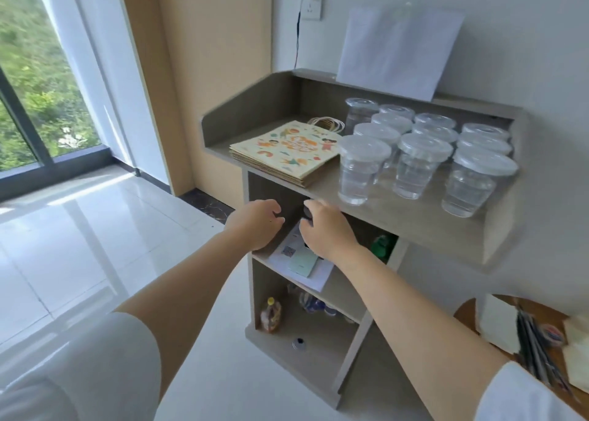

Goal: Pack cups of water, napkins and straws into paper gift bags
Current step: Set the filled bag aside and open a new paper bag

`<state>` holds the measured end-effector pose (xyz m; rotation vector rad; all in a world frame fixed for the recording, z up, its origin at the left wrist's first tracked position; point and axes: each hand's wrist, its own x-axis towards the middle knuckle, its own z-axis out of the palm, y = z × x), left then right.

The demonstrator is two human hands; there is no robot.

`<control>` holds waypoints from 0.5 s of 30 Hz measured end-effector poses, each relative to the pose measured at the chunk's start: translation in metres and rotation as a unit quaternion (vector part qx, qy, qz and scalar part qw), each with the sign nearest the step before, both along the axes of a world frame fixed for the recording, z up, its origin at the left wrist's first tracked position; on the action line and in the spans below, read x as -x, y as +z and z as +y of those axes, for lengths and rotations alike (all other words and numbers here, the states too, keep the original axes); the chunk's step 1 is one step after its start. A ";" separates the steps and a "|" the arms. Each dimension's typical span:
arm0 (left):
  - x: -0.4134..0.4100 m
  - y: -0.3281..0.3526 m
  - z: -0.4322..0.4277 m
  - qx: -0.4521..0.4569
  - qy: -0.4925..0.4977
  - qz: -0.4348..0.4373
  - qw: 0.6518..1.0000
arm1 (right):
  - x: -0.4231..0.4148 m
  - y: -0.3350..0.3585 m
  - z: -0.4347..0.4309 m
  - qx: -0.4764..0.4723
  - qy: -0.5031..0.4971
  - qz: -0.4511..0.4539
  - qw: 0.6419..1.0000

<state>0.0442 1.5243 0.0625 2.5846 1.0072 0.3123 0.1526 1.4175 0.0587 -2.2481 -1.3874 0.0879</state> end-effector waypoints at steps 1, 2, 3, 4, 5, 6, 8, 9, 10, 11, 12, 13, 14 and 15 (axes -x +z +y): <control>-0.004 0.001 0.015 -0.007 -0.003 -0.009 1.000 | -0.005 0.002 0.017 -0.019 0.000 -0.008 1.000; -0.009 0.002 0.030 -0.015 -0.006 -0.018 1.000 | -0.010 0.004 0.034 -0.038 -0.001 -0.019 0.999; -0.014 0.004 0.046 -0.026 -0.010 -0.026 0.999 | -0.017 0.007 0.051 -0.055 -0.002 -0.030 0.998; -0.020 0.006 0.061 -0.037 -0.015 -0.030 0.999 | -0.024 0.010 0.067 -0.068 -0.003 -0.037 0.997; -0.027 0.009 0.076 -0.049 -0.022 -0.033 0.998 | -0.031 0.014 0.083 -0.074 -0.009 -0.039 0.996; -0.035 0.012 0.091 -0.057 -0.031 -0.033 0.997 | -0.039 0.018 0.097 -0.073 -0.016 -0.044 0.996; -0.049 0.017 0.116 -0.063 -0.044 -0.036 0.996 | -0.057 0.019 0.122 -0.038 -0.027 -0.061 0.997; -0.055 0.018 0.126 -0.066 -0.050 -0.033 0.996 | -0.065 0.019 0.133 -0.003 -0.033 -0.068 0.997; -0.060 0.019 0.134 -0.076 -0.059 -0.023 0.995 | -0.072 0.018 0.141 0.042 -0.041 -0.076 0.995; -0.065 0.018 0.141 -0.091 -0.070 -0.007 0.993 | -0.078 0.018 0.148 0.086 -0.048 -0.085 0.992; -0.068 0.017 0.148 -0.103 -0.079 0.007 0.991 | -0.081 0.017 0.152 0.119 -0.051 -0.092 0.987; -0.071 0.017 0.153 -0.109 -0.084 0.013 0.990 | -0.085 0.018 0.155 0.141 -0.051 -0.093 0.984; -0.074 0.017 0.158 -0.110 -0.087 0.013 0.990 | -0.088 0.020 0.156 0.158 -0.046 -0.085 0.983; -0.076 0.017 0.163 -0.108 -0.091 0.011 0.990 | -0.091 0.025 0.157 0.171 -0.037 -0.076 0.982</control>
